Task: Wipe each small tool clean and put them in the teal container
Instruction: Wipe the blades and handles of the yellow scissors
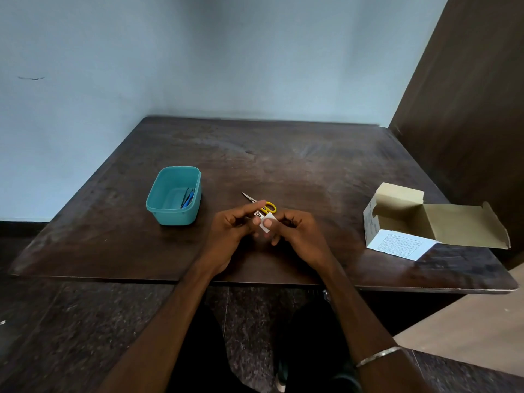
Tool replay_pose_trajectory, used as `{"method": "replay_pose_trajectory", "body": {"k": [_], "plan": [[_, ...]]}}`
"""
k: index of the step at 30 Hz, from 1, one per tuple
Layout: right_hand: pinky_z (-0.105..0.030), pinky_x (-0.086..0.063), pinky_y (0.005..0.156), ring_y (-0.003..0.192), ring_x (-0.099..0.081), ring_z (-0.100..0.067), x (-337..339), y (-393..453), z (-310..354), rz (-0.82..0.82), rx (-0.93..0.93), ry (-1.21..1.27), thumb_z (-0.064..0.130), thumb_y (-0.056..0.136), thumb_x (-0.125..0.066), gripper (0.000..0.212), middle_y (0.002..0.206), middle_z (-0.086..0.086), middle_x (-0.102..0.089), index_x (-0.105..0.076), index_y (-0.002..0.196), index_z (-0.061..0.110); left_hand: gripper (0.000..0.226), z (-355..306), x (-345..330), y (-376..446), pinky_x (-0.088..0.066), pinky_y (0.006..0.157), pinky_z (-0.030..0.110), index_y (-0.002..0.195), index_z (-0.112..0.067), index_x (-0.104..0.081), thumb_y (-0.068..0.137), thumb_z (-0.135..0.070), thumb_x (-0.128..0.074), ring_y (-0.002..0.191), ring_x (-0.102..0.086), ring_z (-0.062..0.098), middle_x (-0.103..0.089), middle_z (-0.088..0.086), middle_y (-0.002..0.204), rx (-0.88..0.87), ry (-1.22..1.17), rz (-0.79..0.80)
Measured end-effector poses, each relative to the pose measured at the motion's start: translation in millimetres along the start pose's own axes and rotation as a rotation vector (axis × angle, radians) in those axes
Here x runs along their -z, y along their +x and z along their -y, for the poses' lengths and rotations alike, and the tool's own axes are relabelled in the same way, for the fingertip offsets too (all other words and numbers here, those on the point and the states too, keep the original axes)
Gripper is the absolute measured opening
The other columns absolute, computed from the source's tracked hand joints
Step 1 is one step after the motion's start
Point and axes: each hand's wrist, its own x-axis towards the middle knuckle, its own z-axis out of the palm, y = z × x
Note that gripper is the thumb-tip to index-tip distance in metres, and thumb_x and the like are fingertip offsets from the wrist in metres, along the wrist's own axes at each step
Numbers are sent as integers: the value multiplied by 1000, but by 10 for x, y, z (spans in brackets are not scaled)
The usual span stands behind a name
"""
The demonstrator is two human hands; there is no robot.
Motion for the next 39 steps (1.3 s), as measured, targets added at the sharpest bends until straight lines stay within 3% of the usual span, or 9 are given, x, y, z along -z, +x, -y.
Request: {"method": "replay_pose_trajectory", "body": {"k": [3, 6, 10, 14, 17, 23, 29, 36, 39], "plan": [[-27, -50, 61, 59, -62, -19, 1, 19, -34, 34, 22, -29, 13, 95, -64, 21, 79, -18, -73, -71, 88, -7, 27, 12, 17, 5, -53, 72, 30, 113, -8, -71, 89, 2, -63, 79, -65, 17, -75, 10, 100, 2, 27, -6], [-23, -48, 58, 56, -61, -17, -6, 22, -28, -10, 35, -11, 9, 93, -66, 17, 74, -14, -72, -70, 85, -6, 18, 0, 11, 2, -53, 70, 29, 104, -2, -73, 89, 1, -64, 76, -65, 15, -75, 10, 94, -3, 48, 2], [-15, -44, 52, 51, -60, -10, -2, 12, -12, -81, 35, 4, 4, 89, -69, 10, 70, -4, -69, -73, 86, -4, 18, -14, -12, -9, -55, 70, 28, 100, -7, -75, 88, 0, -64, 77, -65, 12, -76, 7, 96, -7, 49, -10], [-16, -44, 52, 52, -60, -14, -5, 24, -21, -105, 32, -27, 7, 89, -70, 7, 69, 1, -70, -74, 86, 2, 17, 19, 1, 0, -55, 75, 36, 101, -11, -76, 89, -4, -66, 86, -67, 22, -76, 8, 101, -14, 89, -39], [-22, -44, 52, 54, -61, -17, 7, 20, -20, -121, 40, -21, 8, 92, -67, 7, 74, 0, -70, -72, 87, 6, 17, 22, -9, -5, -56, 74, 35, 98, -14, -77, 87, -4, -68, 85, -68, 20, -76, 8, 96, -22, 112, -53], [-26, -44, 52, 54, -59, -20, 19, 7, -24, -142, 36, -15, 10, 93, -66, 10, 71, 1, -67, -70, 84, 8, 21, 0, -45, -67, -51, 79, 17, 97, -20, -75, 84, -4, -72, 88, -68, 4, -74, -13, 94, -234, 471, -153], [-26, -45, 54, 53, -59, -21, 31, 0, -44, -131, -4, -21, 12, 92, -68, 14, 66, -5, -67, -71, 82, 3, 19, 94, -12, -74, -54, 78, 32, 101, -14, -74, 84, -9, -73, 89, -69, 17, -75, 0, 100, -559, 921, -263], [-31, -46, 52, 51, -57, -26, 35, -7, -26, -183, 28, 44, 10, 94, -65, 18, 75, -23, -68, -69, 87, -6, 28, 156, -36, -77, -55, 78, 34, 109, -14, -73, 82, -5, -72, 94, -68, 22, -72, 4, 106, -584, 1164, -231], [-30, -46, 49, 51, -56, -26, 34, -9, -13, -223, 60, 87, 10, 94, -64, 16, 79, -21, -69, -71, 90, -4, 26, 90, -49, -76, -53, 77, 29, 113, -17, -72, 86, -16, -72, 88, -69, 17, -75, 0, 101, -469, 999, -229]]}}
